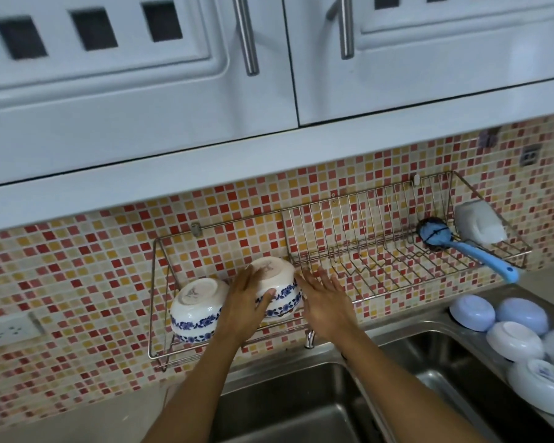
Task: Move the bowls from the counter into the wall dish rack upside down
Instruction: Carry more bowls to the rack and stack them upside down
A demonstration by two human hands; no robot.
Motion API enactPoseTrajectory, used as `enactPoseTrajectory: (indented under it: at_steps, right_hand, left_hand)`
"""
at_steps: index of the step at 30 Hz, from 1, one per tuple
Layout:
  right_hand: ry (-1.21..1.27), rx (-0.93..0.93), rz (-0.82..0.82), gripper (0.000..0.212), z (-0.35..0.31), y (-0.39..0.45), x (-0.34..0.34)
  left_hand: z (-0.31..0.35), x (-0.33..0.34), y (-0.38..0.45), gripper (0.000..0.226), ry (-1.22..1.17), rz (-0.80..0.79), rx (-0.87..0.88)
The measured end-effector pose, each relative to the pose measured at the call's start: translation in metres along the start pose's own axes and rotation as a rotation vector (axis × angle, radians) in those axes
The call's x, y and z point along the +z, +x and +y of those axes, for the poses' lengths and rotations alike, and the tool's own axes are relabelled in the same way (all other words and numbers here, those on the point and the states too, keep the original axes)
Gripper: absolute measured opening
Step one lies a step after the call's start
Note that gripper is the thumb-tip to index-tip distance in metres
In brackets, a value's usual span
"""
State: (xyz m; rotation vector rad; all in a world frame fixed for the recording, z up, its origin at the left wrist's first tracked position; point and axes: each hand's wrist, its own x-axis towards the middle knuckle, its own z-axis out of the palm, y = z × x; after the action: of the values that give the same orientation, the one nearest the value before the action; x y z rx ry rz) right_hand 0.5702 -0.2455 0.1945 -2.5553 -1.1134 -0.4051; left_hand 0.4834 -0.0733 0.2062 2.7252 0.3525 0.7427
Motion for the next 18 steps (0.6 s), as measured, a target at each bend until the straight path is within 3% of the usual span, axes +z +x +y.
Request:
enactPoseTrajectory:
  at_steps: [5,8,11,14,18]
  right_hand:
    - [0.054,0.015,-0.017,0.058,-0.001,-0.003,-0.003]
    - [0.042,0.024,-0.001,0.053,-0.003,-0.002,0.0]
    - [0.018,0.069,0.035,0.05,-0.006,-0.005,0.004]
    - [0.022,0.159,0.178,0.049,-0.016,-0.02,0.012]
    - [0.08,0.278,0.379,0.044,-0.037,-0.035,0.033]
  left_hand:
    - [-0.001,-0.004,-0.006,0.061,-0.06,-0.039,-0.008]
    - [-0.001,-0.006,-0.018,0.069,0.025,-0.091,-0.008]
    - [-0.005,-0.004,-0.029,0.073,0.136,-0.044,0.015]
    - [-0.009,-0.001,-0.044,0.078,0.257,-0.036,0.047]
    - [-0.019,-0.001,-0.063,0.061,0.323,-0.017,0.044]
